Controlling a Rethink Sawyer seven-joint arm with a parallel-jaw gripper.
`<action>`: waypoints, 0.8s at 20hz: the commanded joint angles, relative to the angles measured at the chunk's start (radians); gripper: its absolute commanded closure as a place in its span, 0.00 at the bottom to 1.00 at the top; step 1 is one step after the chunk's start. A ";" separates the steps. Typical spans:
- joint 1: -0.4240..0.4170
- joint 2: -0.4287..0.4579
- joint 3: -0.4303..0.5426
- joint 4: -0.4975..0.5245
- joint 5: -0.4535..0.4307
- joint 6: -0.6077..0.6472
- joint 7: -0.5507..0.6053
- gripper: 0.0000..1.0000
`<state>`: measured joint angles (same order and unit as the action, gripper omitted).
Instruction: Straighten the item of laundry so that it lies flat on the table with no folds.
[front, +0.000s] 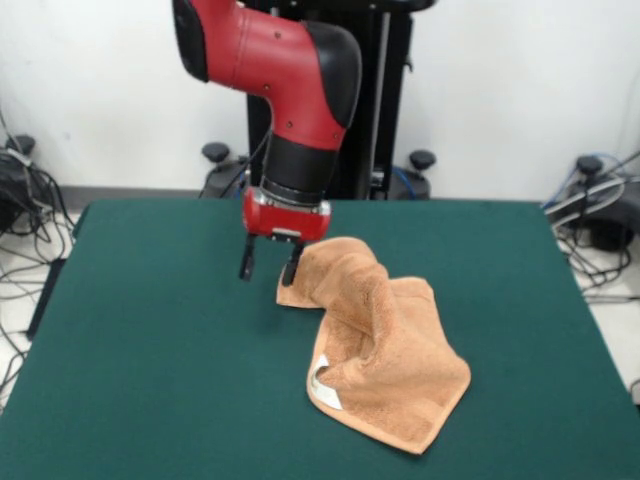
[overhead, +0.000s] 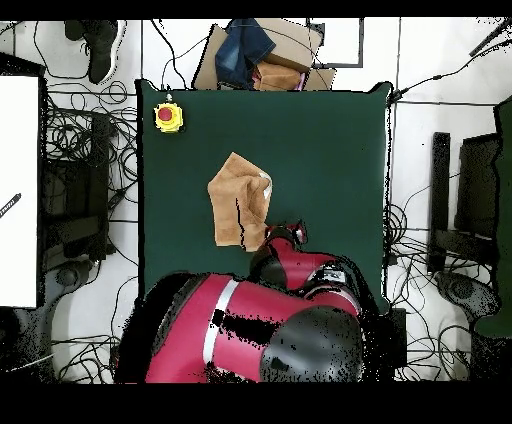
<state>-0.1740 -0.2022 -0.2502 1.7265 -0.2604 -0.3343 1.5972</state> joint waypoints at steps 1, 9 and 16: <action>0.081 0.026 0.066 -0.106 0.107 0.067 0.160 0.00; 0.126 -0.059 0.069 -0.139 0.188 0.277 0.139 0.00; 0.121 -0.018 0.086 -0.173 0.192 0.209 0.159 0.00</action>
<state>-0.0627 -0.2475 -0.2501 1.6512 -0.1288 -0.1658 1.5972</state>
